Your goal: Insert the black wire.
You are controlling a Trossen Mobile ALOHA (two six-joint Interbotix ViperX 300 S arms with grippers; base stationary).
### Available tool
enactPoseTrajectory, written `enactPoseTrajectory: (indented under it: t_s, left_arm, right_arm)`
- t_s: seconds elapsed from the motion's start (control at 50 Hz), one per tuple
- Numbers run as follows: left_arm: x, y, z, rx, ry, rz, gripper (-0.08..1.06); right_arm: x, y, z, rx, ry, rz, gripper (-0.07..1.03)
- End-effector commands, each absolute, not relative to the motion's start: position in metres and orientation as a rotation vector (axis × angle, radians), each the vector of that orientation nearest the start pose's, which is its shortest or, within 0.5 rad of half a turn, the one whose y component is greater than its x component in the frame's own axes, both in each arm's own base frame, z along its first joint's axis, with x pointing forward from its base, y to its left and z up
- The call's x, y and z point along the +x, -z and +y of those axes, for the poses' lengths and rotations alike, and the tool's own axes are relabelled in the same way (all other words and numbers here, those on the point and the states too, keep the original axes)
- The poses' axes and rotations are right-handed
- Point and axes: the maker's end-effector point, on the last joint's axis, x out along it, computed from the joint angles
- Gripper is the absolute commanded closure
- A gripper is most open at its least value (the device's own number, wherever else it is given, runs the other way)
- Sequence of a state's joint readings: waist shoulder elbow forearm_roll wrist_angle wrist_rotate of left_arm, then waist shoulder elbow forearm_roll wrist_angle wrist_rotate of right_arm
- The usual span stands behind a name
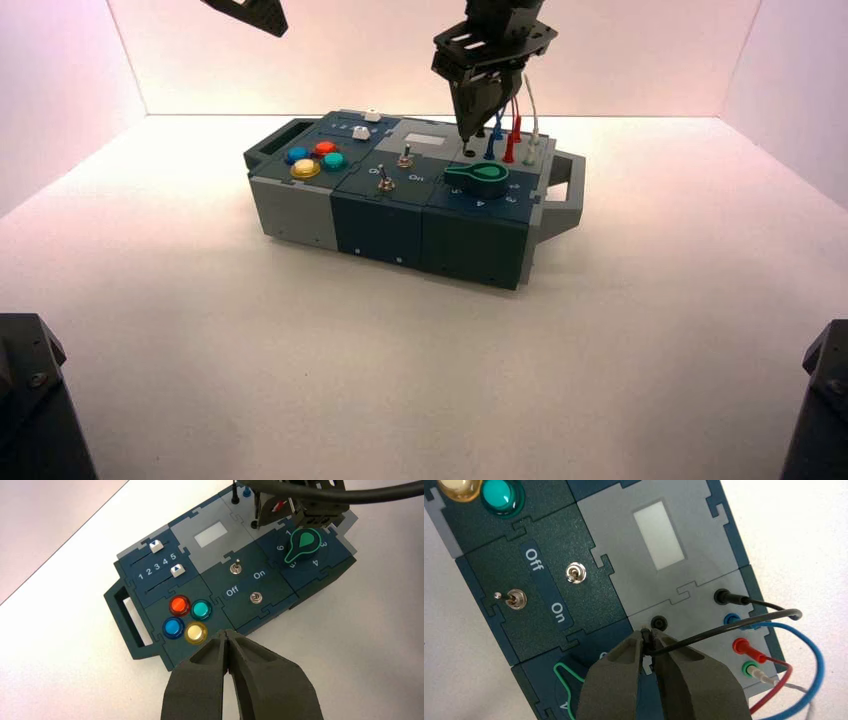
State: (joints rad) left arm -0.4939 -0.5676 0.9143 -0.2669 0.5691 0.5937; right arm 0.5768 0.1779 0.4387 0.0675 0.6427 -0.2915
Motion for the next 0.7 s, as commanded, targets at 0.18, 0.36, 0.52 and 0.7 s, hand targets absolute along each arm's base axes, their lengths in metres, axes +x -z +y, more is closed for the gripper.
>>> enactPoseTrajectory:
  t_s: [0.18,0.36,0.52,0.7]
  left_arm:
    - [0.238,-0.18,-0.157,0.495,0.753,0.756,1.01]
    - [0.238,-0.181,-0.157,0.492,0.755,0.753,1.01]
    - [0.238,-0.182,-0.157,0.49,0.754,0.751,1.01]
    - [0.238,-0.182,-0.157,0.491,0.754,0.752,1.01]
  right_arm:
    - [0.353,-0.091,0.234,-0.543,-0.668,1.077,0.98]
    - [0.355,-0.088,0.229,-0.571,-0.65,1.081,0.98]
    - [0.356,-0.087,0.228,-0.576,-0.647,1.083,0.98]
    - [0.356,-0.08,0.228,-0.578,-0.646,1.097,0.98]
